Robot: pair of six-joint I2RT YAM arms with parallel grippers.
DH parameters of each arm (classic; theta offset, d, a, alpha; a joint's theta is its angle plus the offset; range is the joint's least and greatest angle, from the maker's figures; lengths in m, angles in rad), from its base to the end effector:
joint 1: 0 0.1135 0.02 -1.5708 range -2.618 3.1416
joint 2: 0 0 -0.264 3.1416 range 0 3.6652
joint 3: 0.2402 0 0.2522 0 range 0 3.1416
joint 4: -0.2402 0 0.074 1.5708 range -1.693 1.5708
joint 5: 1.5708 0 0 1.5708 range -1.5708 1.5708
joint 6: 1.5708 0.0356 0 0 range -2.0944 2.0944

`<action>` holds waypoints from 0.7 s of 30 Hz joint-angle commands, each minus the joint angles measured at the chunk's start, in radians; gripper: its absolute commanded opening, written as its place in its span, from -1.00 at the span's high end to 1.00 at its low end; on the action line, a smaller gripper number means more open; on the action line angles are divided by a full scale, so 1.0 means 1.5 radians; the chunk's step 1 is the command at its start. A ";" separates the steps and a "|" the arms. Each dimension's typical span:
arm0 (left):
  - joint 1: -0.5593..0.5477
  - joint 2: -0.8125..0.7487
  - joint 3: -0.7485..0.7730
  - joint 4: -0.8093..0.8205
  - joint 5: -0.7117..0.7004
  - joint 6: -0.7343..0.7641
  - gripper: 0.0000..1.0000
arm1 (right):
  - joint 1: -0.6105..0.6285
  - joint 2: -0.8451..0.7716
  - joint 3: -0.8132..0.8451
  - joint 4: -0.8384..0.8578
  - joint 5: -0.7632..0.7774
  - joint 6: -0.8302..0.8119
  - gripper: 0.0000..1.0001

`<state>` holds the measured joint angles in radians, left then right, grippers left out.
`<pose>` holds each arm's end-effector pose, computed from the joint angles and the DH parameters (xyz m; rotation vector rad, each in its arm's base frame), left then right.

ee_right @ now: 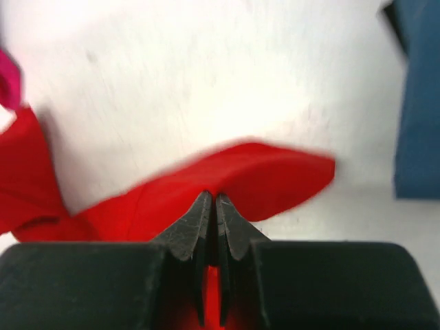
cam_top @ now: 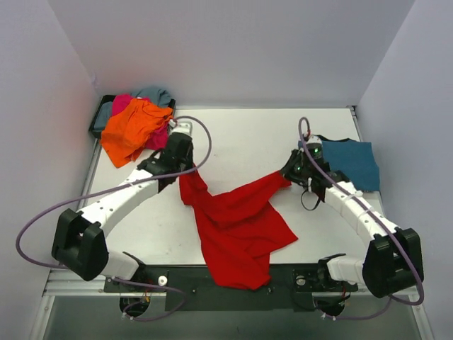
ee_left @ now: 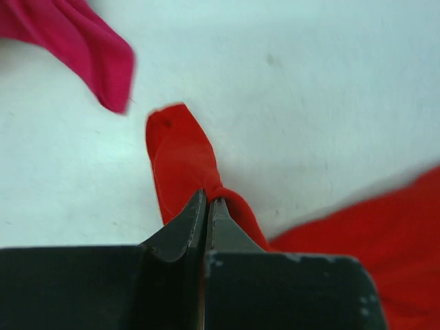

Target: Fold and stack the t-shirts

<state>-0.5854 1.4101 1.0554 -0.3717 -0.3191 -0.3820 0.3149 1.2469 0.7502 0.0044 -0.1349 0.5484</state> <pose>0.2636 -0.1614 0.2737 0.0667 2.2565 -0.1496 0.2612 0.0901 0.2481 0.1623 2.1209 0.6625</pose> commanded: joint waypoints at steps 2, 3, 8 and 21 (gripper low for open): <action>0.128 -0.025 0.140 -0.004 -0.018 -0.014 1.00 | -0.082 0.018 0.209 -0.103 -0.018 0.004 1.00; 0.144 -0.025 0.157 -0.011 -0.009 -0.015 1.00 | -0.094 0.026 0.239 -0.115 -0.024 0.002 1.00; 0.242 -0.065 0.226 -0.033 0.028 -0.037 1.00 | -0.118 0.060 0.434 -0.197 -0.055 -0.013 1.00; 0.278 -0.198 0.370 -0.162 0.044 -0.021 1.00 | -0.129 -0.063 0.547 -0.280 -0.133 -0.051 1.00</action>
<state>-0.1749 1.1843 1.5074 -0.5369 -0.2573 -0.4255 0.1307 1.2934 1.5391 -0.3683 -0.2874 0.5106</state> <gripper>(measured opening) 0.036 0.007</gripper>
